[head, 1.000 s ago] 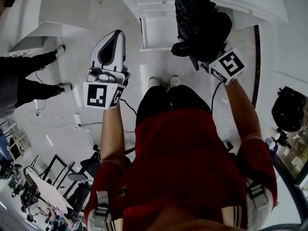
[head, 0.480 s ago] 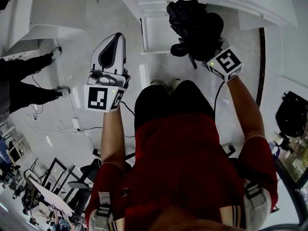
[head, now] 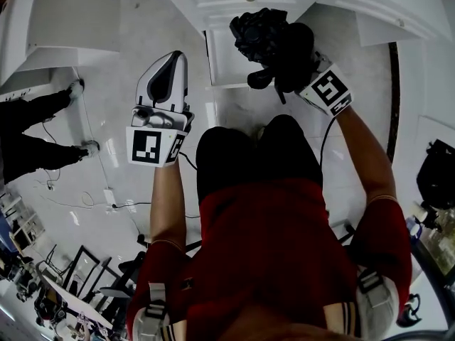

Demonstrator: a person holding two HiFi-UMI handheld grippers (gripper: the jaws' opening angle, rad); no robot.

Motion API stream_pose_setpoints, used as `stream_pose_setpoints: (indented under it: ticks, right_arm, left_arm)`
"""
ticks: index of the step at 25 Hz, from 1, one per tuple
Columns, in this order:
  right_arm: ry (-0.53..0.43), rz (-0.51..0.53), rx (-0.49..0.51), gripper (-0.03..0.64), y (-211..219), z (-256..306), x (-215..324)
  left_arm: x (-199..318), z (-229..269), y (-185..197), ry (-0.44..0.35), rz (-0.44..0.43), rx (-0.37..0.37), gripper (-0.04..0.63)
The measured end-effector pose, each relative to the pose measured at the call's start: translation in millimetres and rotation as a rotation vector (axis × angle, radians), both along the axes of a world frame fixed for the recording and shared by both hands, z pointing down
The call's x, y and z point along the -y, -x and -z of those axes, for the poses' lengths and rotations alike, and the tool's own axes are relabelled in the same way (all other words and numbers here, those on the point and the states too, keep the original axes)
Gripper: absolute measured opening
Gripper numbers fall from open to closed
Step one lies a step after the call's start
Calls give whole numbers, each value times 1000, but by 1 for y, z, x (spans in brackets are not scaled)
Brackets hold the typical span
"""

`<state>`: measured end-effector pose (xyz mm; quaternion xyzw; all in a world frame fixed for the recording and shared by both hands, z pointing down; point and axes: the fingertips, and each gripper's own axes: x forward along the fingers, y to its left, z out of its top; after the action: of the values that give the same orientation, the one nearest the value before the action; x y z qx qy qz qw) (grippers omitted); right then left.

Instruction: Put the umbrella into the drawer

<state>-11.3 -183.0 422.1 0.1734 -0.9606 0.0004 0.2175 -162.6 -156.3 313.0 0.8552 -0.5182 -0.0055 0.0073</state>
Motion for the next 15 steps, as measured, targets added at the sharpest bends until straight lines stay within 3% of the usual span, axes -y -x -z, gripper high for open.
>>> stream_pose_setpoints:
  ticks: [15]
  right_arm:
    - [-28, 108, -148, 252, 10, -153, 8]
  left_arm:
    - [18, -128, 3, -23, -24, -1, 6]
